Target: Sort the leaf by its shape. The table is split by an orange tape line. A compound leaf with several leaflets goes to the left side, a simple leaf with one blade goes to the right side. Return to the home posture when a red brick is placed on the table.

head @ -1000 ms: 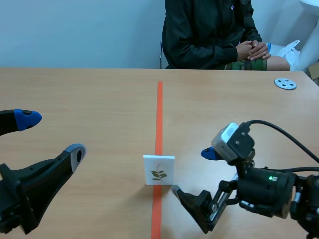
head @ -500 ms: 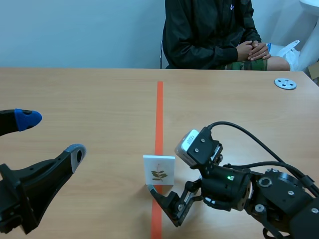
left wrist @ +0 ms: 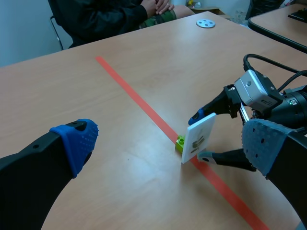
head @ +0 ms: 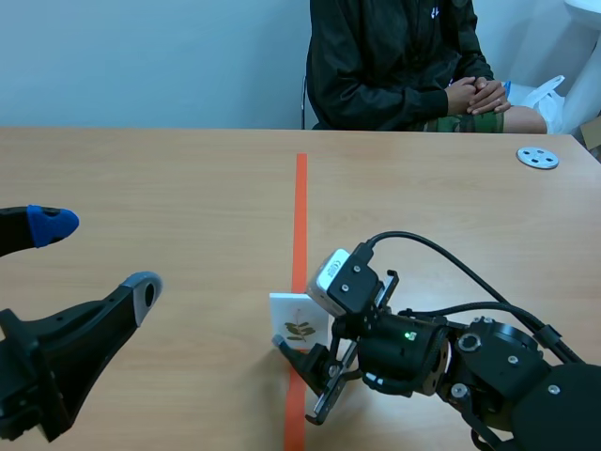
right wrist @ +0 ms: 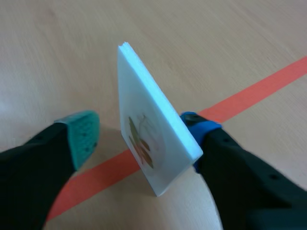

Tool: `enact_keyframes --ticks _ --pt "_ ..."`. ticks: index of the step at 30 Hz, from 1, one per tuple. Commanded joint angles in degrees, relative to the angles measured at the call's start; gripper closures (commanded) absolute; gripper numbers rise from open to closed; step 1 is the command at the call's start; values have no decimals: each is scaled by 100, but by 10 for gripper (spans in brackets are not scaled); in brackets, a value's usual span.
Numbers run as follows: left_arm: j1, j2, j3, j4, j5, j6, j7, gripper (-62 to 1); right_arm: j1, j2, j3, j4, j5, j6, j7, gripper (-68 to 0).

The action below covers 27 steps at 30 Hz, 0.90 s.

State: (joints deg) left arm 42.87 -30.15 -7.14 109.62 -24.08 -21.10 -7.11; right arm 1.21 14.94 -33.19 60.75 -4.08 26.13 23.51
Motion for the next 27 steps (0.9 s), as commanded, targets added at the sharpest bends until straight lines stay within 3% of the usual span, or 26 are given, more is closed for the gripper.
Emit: enact_keyframes --ticks 1,6,9,16,23,27 --pt "-20 28 24 70 -35 -4 -85 -623 63 44 11 105 57 0 63 -301" --pt "-20 28 24 70 -35 -4 -85 -623 63 44 11 105 57 2 -2 -203" --pt "-20 28 24 70 -35 -4 -85 -623 50 48 11 105 57 2 -7 -110" --pt "-20 28 24 70 -35 -4 -87 -623 50 61 11 107 57 15 2 -16" --pt "-20 28 24 70 -35 -4 -87 -623 35 262 118 238 66 66 439 -13" --pt "-20 28 24 70 -35 -4 -87 -623 -81 391 498 542 267 376 450 -13"
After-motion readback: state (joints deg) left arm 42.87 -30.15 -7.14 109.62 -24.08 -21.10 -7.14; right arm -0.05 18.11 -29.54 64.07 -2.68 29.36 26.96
